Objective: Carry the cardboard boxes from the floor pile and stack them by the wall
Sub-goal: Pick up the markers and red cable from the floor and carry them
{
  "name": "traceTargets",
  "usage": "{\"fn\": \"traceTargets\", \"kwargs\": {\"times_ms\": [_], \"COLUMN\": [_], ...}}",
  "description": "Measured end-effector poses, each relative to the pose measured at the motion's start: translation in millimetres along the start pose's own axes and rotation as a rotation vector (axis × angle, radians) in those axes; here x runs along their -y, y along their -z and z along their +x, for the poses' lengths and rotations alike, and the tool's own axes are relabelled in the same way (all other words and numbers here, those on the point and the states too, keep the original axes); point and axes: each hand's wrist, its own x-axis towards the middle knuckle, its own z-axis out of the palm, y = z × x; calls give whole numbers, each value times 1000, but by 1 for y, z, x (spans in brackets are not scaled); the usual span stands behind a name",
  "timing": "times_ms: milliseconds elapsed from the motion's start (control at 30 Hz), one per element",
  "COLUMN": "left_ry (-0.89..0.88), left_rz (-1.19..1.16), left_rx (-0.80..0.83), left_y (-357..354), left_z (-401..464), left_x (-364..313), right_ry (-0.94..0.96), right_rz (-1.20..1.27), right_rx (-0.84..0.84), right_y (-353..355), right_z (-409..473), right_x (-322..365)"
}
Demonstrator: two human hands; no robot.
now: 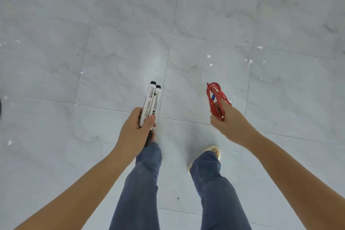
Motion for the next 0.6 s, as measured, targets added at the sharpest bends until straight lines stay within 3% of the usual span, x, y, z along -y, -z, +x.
{"fn": "traceTargets", "kwargs": {"times_ms": [300, 600], "left_ry": [-67, -162], "left_rz": [-55, -298], "left_rx": [-134, -292], "left_y": [134, 243], "left_z": [-92, -111], "left_x": [-48, -53], "right_ry": [-38, 138], "right_rz": [22, 12], "right_rx": [-53, -92], "right_y": [8, -38], "right_z": [-109, -119], "right_x": [143, 266]}}
